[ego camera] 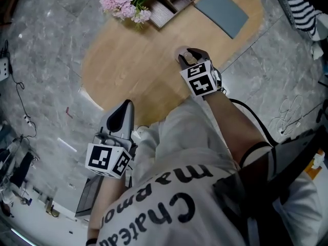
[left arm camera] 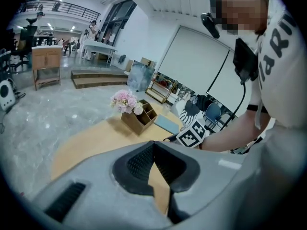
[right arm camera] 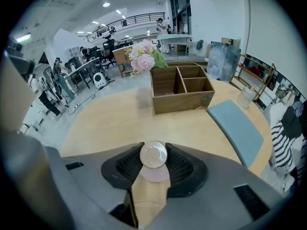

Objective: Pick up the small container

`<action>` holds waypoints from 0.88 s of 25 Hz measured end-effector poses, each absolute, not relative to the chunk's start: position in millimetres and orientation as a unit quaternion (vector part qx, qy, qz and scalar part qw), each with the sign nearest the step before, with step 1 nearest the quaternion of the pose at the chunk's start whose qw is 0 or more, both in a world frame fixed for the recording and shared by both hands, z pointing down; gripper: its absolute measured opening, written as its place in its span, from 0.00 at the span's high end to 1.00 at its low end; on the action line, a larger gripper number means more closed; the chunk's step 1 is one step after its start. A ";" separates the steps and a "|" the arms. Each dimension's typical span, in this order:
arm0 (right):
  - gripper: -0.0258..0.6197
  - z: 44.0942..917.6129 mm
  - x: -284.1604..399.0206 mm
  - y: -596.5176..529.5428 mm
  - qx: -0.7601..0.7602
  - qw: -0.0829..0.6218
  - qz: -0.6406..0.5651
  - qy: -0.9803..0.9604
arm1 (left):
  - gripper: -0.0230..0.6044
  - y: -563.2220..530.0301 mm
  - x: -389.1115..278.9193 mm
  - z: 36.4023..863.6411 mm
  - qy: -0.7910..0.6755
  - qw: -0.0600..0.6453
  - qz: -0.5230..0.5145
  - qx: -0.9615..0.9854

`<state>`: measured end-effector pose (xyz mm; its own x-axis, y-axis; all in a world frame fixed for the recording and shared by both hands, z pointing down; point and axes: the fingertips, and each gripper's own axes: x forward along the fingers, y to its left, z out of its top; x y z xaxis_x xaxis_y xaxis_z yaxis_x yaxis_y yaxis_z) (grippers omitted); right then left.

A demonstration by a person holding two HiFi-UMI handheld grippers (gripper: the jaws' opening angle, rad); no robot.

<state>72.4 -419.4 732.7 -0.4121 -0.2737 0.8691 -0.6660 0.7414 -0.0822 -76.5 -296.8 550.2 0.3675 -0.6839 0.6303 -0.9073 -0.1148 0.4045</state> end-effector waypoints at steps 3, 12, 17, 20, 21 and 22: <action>0.75 731.2 73.3 -417.0 0.286 0.460 0.222 -0.811 | 0.94 -301.2 -81.1 542.5 -0.551 0.375 0.140 0.732; 0.75 700.8 73.8 -422.6 0.295 0.449 0.237 -0.809 | 0.94 -310.5 -82.2 520.0 -0.558 0.344 0.121 0.745; 0.75 669.9 76.4 -423.0 0.309 0.437 0.244 -0.809 | 0.94 -308.2 -81.3 497.3 -0.568 0.325 0.106 0.749; 0.75 652.6 78.6 -424.5 0.311 0.431 0.234 -0.814 | 0.94 -309.4 -84.4 487.6 -0.579 0.311 0.094 0.748; 0.75 647.1 79.6 -425.3 0.312 0.429 0.229 -0.816 | 0.94 -310.5 -85.6 484.0 -0.583 0.306 0.089 0.748; 0.75 641.3 80.6 -425.7 0.314 0.427 0.226 -0.817 | 0.94 -311.2 -86.5 480.0 -0.586 0.300 0.085 0.748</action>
<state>80.6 -425.7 641.3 -0.4382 -0.3215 0.8394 -0.7066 0.7004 -0.1006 -86.5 -311.2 480.0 0.2997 -0.8250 0.4791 -0.9273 -0.1340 0.3494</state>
